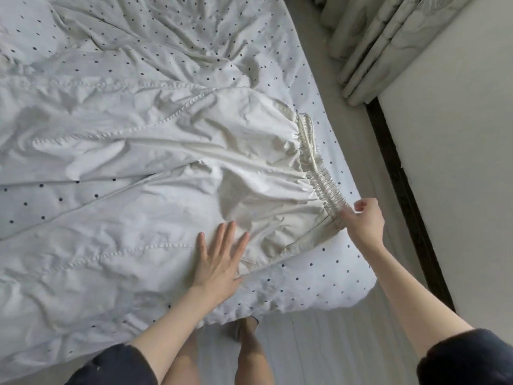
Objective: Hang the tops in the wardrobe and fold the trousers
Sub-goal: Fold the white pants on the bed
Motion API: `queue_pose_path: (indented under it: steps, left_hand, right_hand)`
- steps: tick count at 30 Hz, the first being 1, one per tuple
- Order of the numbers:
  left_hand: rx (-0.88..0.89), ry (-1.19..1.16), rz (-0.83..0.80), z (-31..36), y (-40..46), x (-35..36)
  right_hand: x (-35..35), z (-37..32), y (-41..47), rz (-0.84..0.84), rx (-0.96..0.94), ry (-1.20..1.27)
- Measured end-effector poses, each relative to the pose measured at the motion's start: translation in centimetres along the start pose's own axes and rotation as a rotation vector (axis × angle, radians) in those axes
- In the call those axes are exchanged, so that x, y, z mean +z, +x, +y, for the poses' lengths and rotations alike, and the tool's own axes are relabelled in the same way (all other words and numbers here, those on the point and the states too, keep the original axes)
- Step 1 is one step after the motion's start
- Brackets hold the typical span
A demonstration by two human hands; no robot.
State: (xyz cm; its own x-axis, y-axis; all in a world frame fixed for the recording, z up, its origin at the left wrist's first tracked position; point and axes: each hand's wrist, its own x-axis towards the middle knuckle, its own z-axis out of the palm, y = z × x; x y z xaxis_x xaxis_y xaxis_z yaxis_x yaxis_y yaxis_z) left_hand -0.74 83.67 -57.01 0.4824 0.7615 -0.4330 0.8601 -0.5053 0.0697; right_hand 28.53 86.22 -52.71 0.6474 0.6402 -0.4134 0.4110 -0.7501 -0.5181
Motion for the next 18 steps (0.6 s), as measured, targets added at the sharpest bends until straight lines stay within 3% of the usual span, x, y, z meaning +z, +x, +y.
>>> queue_pose_path:
  steps: [3,7,11,18]
  left_hand:
    - [-0.081,-0.036,-0.022,1.0,-1.2,0.0]
    - [-0.105,-0.029,0.15,-0.1,-3.2,0.9]
    - [-0.234,-0.103,0.267,-2.2,-5.1,0.3]
    - [-0.522,-0.353,0.384,-9.3,-8.1,-5.4]
  right_hand:
    - [1.7,0.5,-2.3,0.146,-0.512,-0.306]
    - [4.4,1.9,-5.4,-0.001,-1.079,-0.56]
    - [5.8,3.0,-5.8,-0.103,-1.121,-0.723]
    - [4.2,-1.7,-5.1,0.111,-1.087,-0.509]
